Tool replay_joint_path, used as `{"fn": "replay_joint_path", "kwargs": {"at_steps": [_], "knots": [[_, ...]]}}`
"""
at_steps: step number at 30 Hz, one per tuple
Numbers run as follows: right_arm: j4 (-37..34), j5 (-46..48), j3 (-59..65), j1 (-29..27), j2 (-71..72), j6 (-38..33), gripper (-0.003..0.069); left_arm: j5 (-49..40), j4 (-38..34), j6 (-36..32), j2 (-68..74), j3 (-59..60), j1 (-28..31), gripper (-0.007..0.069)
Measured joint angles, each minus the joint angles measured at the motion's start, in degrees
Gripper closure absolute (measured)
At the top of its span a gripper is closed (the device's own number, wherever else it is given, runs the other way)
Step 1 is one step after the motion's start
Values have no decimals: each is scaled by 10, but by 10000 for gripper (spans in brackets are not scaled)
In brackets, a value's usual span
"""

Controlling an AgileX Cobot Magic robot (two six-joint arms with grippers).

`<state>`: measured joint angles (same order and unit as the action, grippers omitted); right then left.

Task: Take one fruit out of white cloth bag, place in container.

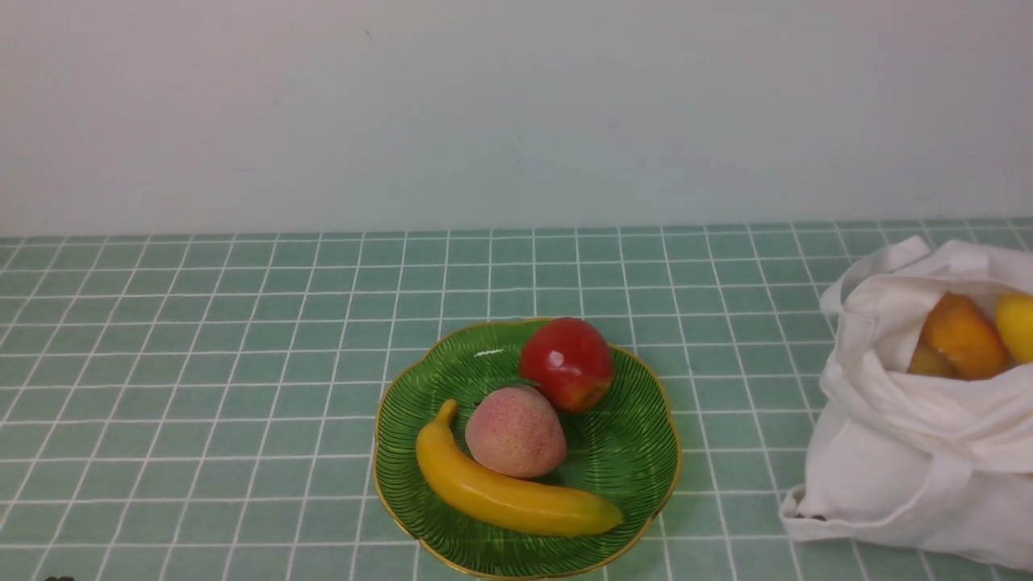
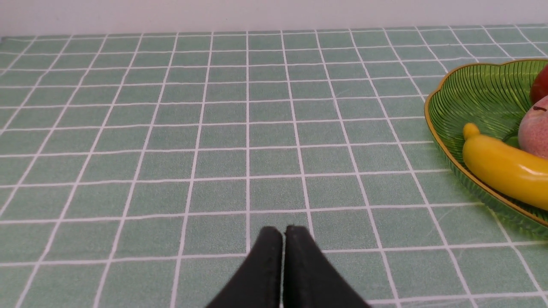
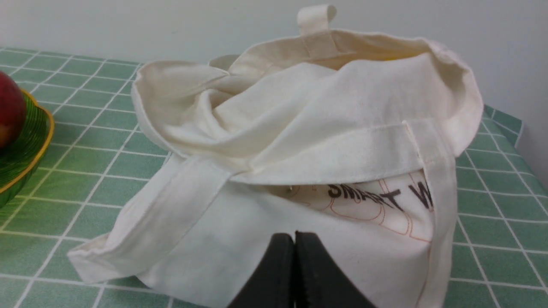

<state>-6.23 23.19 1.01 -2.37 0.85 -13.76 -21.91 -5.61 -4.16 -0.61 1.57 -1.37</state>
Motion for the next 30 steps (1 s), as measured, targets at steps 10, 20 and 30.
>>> {"fn": "replay_joint_path", "kwargs": {"at_steps": [10,20,30], "knots": [[0,0,0,62,0,0,671,0,0,0,0,0,0,632],[0,0,0,63,0,1,671,0,0,0,0,0,0,632],[0,0,0,63,0,1,671,0,0,0,0,0,0,632]]}}
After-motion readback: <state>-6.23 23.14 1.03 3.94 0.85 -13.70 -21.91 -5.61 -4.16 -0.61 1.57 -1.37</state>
